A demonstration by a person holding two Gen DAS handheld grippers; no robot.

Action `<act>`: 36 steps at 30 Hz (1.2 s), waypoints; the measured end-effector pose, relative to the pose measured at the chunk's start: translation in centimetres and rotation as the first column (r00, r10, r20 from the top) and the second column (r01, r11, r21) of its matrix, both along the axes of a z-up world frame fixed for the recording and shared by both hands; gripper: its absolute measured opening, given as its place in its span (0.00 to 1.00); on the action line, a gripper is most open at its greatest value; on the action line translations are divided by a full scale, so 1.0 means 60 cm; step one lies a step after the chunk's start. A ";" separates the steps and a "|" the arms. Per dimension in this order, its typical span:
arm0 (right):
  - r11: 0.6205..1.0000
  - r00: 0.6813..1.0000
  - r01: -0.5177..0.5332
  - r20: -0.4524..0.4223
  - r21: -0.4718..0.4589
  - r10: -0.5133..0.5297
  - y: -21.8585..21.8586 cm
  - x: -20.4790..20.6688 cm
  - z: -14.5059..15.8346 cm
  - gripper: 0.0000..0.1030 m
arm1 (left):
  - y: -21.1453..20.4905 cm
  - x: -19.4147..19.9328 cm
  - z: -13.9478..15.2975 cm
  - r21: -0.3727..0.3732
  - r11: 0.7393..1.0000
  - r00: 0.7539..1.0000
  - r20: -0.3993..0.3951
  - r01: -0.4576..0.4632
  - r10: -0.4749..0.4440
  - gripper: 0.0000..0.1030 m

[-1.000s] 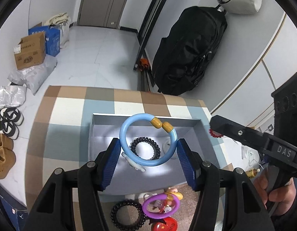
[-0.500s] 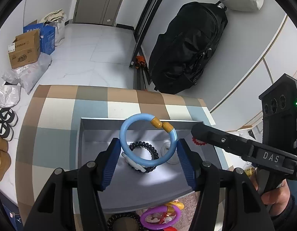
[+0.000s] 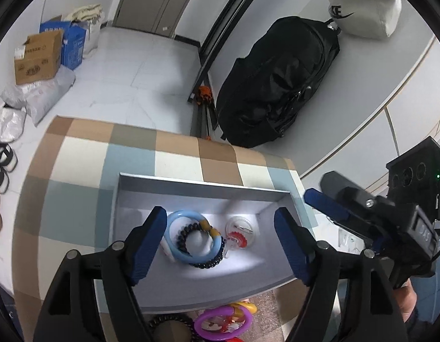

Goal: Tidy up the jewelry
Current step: 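Carry both held items into the silver box and open both tools, then lift both tools out of the box over the remaining jewelry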

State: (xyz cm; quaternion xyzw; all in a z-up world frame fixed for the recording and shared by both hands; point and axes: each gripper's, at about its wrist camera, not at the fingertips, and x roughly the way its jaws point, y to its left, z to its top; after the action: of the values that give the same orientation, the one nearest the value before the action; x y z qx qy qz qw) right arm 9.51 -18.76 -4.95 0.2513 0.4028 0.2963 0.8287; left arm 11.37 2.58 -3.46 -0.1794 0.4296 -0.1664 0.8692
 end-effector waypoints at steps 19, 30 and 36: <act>0.996 0.995 0.047 0.094 -0.074 -0.040 -0.011 -0.068 0.017 1.00 | 0.023 -0.077 0.025 0.143 0.981 0.985 0.126 -0.133 0.116 0.80; 0.985 0.991 0.081 0.119 -0.152 -0.063 -0.024 -0.115 0.025 1.00 | 0.014 -0.131 0.020 0.181 0.975 0.987 0.121 -0.130 0.109 0.87; 0.982 0.995 0.064 0.081 -0.177 -0.050 -0.026 -0.130 0.013 1.00 | -0.010 -0.160 0.016 0.229 0.970 0.993 0.098 -0.083 0.062 0.87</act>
State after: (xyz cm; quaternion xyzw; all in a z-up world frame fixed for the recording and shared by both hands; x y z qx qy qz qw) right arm 1.70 -20.30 -4.15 0.1753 0.3885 0.2444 0.8710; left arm 1.75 1.99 -2.53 -0.0844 0.3996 -0.0908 0.9083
